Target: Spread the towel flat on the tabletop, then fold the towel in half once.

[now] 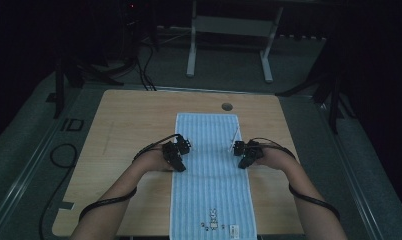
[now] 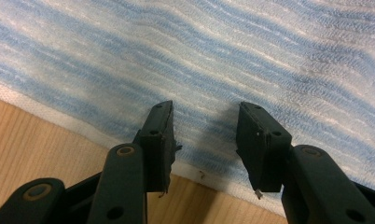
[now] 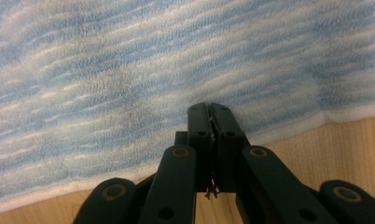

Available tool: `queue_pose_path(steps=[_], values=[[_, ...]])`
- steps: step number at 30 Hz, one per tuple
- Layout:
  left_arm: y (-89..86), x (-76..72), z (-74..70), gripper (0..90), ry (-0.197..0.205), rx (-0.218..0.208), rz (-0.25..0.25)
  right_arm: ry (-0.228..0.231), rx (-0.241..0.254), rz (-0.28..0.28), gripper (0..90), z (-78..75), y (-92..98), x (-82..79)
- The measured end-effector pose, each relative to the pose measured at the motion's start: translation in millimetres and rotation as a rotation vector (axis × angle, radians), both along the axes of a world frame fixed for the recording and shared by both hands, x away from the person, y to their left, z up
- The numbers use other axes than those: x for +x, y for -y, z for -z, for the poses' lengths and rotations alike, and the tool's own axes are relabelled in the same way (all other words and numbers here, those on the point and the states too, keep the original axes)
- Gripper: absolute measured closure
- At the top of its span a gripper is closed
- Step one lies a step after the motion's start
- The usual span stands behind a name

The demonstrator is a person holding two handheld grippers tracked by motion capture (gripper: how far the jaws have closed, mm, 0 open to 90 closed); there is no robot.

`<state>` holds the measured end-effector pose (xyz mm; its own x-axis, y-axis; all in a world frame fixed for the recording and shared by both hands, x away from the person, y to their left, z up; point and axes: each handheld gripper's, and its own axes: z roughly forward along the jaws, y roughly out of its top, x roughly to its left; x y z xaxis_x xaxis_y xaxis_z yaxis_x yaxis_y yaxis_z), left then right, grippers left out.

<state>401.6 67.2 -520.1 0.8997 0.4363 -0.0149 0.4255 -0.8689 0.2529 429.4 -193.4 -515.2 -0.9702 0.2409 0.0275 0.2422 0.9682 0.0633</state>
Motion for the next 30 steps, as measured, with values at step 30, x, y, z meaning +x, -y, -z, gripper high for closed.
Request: queue_pose_path(steps=[30], values=[[-8.3, 51.8, -24.5, 40.6, 0.103, 0.081, -0.045, 0.150, 0.008, -0.107, 53.1, -22.5, -5.4, 54.3]])
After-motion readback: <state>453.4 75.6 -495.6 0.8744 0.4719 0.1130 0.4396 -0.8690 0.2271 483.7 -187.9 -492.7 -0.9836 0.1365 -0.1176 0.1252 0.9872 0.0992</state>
